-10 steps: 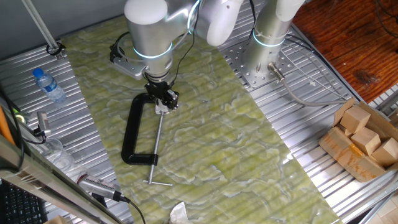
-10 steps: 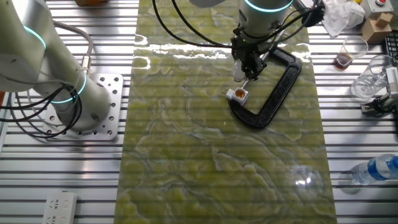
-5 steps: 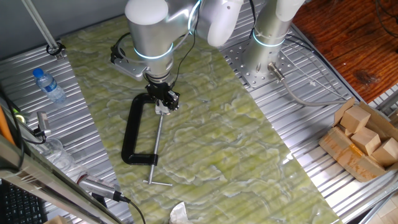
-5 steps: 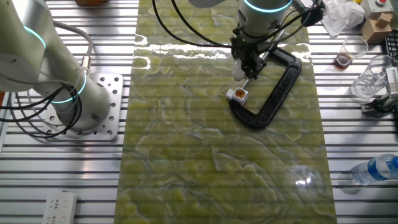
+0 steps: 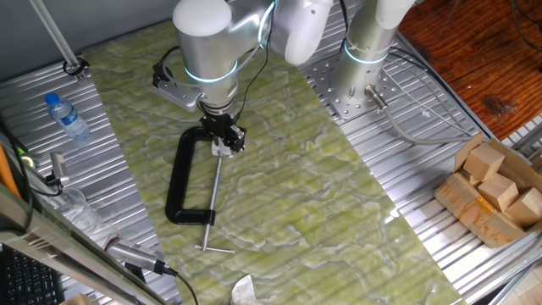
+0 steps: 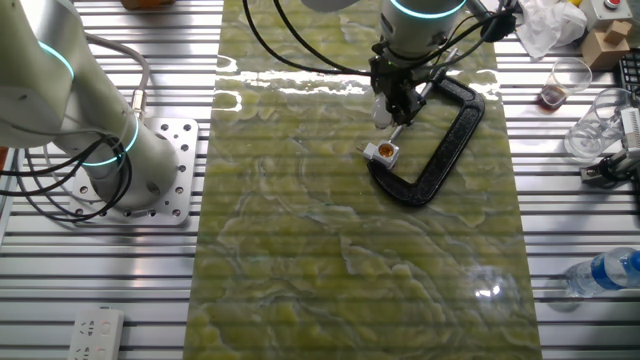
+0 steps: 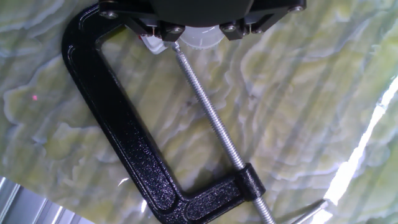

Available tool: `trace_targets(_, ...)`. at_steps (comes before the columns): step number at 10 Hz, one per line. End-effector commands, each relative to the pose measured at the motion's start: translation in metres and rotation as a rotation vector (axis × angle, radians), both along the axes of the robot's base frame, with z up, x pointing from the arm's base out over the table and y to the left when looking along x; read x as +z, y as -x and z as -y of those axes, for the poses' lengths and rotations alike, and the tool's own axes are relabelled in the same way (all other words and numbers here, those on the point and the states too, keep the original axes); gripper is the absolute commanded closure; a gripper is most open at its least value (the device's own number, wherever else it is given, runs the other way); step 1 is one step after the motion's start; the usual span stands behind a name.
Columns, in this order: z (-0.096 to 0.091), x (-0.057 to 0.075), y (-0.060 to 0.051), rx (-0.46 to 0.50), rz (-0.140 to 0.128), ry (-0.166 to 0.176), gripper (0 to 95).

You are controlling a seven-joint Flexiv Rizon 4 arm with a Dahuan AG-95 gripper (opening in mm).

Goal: Take out the light bulb by rotating it

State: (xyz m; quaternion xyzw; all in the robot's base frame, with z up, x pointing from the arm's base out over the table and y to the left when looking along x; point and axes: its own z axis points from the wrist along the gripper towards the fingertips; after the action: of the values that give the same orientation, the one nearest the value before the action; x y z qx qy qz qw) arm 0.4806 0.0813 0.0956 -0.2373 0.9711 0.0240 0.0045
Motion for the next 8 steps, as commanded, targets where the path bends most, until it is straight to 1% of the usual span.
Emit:
trace_targets(1,0.0,-0.005,-0.002,0.006,0.005,-0.004,95.0)
trace_targets(3,-0.001,-0.013,-0.002,0.01,0.018,-0.01,95.0)
trace_targets(5,-0.001,-0.018,-0.003,0.014,0.021,-0.012,95.0)
trace_targets(6,-0.001,-0.023,-0.003,0.016,0.024,-0.011,95.0)
trace_targets(8,-0.001,-0.028,-0.003,0.018,0.03,-0.01,95.0)
